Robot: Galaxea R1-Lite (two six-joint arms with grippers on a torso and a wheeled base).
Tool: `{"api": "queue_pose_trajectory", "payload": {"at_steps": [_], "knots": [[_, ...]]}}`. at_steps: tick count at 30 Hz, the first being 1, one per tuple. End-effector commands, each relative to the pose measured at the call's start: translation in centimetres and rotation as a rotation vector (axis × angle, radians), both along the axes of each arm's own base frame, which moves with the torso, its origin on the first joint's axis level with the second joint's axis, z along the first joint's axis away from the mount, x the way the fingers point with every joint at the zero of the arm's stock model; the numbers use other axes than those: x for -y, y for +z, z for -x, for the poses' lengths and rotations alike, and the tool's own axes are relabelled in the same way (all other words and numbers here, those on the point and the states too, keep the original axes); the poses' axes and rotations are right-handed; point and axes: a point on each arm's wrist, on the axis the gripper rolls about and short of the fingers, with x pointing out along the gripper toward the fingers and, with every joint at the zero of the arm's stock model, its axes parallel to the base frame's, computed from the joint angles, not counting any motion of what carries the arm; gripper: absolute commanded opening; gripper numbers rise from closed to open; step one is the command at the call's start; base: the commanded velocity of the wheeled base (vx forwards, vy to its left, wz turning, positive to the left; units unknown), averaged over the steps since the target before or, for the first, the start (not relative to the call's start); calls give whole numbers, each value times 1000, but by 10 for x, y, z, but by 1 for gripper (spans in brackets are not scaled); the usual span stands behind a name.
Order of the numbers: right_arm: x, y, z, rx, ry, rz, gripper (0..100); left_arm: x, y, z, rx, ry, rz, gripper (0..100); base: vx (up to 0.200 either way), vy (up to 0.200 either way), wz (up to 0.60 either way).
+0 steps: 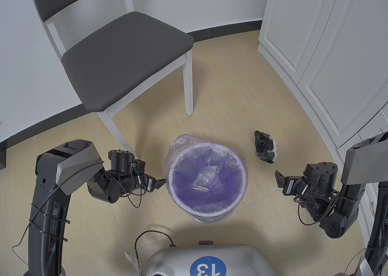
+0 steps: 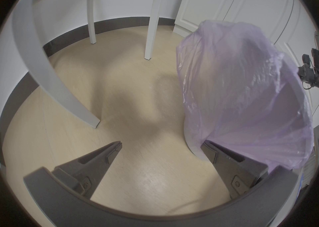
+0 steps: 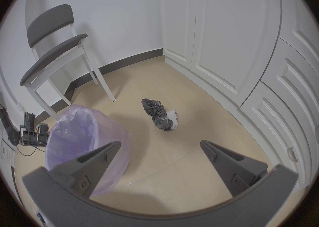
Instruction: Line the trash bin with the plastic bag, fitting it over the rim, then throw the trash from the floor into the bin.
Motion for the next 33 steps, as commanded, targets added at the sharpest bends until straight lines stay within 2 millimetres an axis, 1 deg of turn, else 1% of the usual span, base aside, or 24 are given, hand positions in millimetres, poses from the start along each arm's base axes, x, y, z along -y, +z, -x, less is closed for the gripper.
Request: {"api": "queue_pose_trajectory", "payload": {"at_steps": [1, 6, 9, 12, 13, 17, 20, 23, 25, 27, 30, 33], "knots": [[-1, -1, 2, 0, 9, 0, 100, 1, -6, -3, -4, -3, -10, 100, 0, 0, 0], [-3, -2, 4, -5, 15, 3, 100, 2, -6, -2, -4, -8, -20, 100, 0, 0, 0], [-5, -2, 6, -11, 24, 5, 100, -3, -5, 3, -2, 14, -38, 100, 0, 0, 0], [-9, -3, 8, -14, 39, 9, 100, -12, 5, 15, 8, 52, -56, 100, 0, 0, 0], [-10, -4, 8, -15, 41, 15, 100, -16, 10, 22, 20, 65, -57, 100, 0, 0, 0], [-9, -3, 9, -15, 44, 29, 100, -25, 26, 36, 61, 91, -56, 100, 0, 0, 0], [-8, -2, 10, -14, 42, 29, 100, -26, 41, 44, 94, 110, -60, 100, 0, 0, 0], [-7, -1, 10, -11, 40, 29, 100, -23, 58, 51, 137, 105, -44, 100, 0, 0, 0], [-6, 0, 10, -7, 38, 30, 100, -14, 78, 53, 182, 87, -27, 100, 0, 0, 0], [-6, 1, 10, -6, 38, 30, 100, -9, 93, 54, 216, 85, -17, 100, 0, 0, 0], [-7, 0, 11, -11, 41, 32, 100, -1, 112, 57, 260, 79, 13, 100, 0, 0, 0], [-7, 0, 11, -10, 42, 32, 100, 5, 118, 60, 271, 69, 36, 100, 0, 0, 0]]}}
